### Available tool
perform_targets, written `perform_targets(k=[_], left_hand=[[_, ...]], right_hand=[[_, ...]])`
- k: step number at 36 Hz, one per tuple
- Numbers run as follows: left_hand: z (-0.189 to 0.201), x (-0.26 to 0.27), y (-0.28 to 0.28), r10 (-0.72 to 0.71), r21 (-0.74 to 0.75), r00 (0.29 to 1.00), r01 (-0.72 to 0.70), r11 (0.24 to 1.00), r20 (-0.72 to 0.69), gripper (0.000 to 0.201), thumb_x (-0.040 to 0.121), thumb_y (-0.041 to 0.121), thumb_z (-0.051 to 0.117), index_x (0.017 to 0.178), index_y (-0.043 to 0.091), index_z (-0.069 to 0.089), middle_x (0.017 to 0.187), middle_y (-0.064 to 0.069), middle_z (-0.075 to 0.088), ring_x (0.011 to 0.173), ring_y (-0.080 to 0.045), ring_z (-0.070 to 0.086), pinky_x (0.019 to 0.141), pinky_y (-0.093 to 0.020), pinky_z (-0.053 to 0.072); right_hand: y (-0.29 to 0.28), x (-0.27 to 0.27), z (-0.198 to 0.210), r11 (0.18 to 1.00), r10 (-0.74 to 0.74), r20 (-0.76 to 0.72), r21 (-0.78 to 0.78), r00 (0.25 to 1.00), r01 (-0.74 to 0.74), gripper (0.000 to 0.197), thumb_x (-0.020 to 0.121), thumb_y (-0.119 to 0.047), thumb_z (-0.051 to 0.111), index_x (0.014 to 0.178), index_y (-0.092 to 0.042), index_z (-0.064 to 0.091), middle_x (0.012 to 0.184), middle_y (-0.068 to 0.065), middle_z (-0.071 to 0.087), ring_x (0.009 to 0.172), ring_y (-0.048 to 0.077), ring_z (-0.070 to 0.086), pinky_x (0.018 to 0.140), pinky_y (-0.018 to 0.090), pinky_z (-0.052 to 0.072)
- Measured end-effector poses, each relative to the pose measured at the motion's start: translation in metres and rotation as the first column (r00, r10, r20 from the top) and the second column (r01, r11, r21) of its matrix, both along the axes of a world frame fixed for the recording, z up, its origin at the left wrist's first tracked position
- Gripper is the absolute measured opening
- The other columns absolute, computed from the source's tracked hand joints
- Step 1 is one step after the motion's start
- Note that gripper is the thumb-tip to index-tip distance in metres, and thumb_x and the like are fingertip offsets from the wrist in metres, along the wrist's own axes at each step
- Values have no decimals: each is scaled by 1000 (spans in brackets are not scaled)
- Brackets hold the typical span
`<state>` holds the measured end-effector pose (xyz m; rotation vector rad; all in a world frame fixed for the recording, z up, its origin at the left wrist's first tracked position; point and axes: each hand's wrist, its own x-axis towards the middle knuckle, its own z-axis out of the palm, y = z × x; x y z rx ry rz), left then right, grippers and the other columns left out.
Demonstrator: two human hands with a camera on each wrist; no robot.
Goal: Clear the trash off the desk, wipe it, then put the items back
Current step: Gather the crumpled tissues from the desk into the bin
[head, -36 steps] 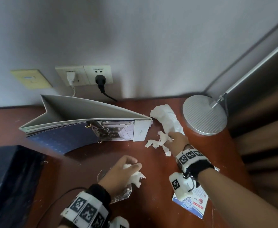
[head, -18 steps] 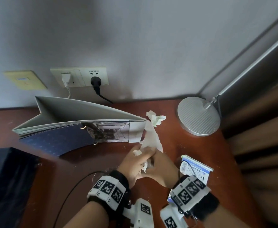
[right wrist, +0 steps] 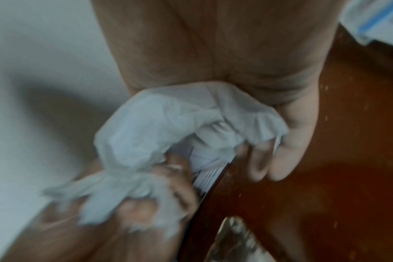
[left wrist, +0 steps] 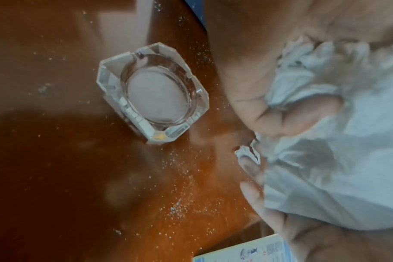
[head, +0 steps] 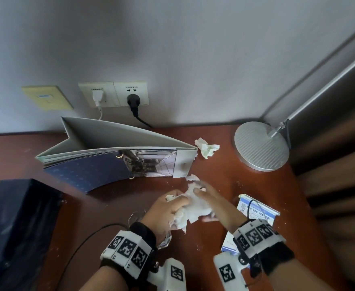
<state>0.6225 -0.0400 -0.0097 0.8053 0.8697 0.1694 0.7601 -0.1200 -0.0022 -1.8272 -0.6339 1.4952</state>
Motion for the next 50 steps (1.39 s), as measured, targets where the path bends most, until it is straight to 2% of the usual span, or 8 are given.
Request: perform_targets(k=[6,10,15,19,28,34,43,50], left_hand=[[-5,-7,-11,37,-17,999,-37,999,-2,55,90,55,54,104,2,51,88,-19,54,57,-18,56,51,-28,46],[-5,-10,-17,104,-109,994,-105,988,-21,40,82,42,64,112,17,55,86,-9,67,76,-19,67,59,-33,54],[-9,-22,-6,199,-67,980,-199,978,0,34,85,-5,60,113,12,57,79,-10,71,69,-23,68,57,-30,55],[-11,-29,0,159,59,987,-157,986,-28,23,76,1,68,96,9,62,73,-7,61,67,-20,61,54,-26,50],[-2,-26,5,120,115,991,-113,987,-51,15,85,-5,59,90,10,58,71,-4,59,73,-22,59,55,-25,49],[2,-30,14,42,155,998,-33,987,-56,26,65,8,64,90,11,59,74,-2,62,71,-19,59,61,-28,48],[5,-26,22,14,250,994,14,968,-111,28,62,17,67,90,16,65,81,-4,64,69,-18,59,62,-29,47],[6,-21,30,-33,323,988,82,943,-153,22,61,29,73,81,33,67,88,5,65,73,-11,61,70,-27,50]], right_hand=[[0,-43,-11,969,-190,224,201,956,145,18,87,-12,56,98,-26,56,83,-1,63,68,9,56,60,19,46],[0,-77,-10,932,-52,410,348,911,-103,28,91,-29,42,115,-31,56,108,-9,59,105,10,54,93,32,45],[-7,-40,-2,859,440,511,0,738,-512,68,81,-58,60,141,-46,30,147,-22,24,133,4,17,110,27,17],[2,6,-22,927,337,505,-32,795,-373,56,78,-61,61,129,-41,49,139,-14,39,133,10,30,110,30,26],[41,25,-71,822,555,730,-411,399,-393,53,87,-30,52,137,-38,33,149,2,20,127,29,30,97,41,42],[50,47,-74,807,591,650,-461,478,-370,22,94,-12,36,111,-12,50,116,11,41,94,30,53,83,34,46],[106,85,-41,944,321,778,-218,540,-247,33,92,-12,48,124,-18,46,129,8,33,89,24,50,80,30,43],[142,87,-72,725,646,707,-449,288,-522,78,80,-55,55,143,-51,10,157,1,5,137,32,30,105,49,35]])
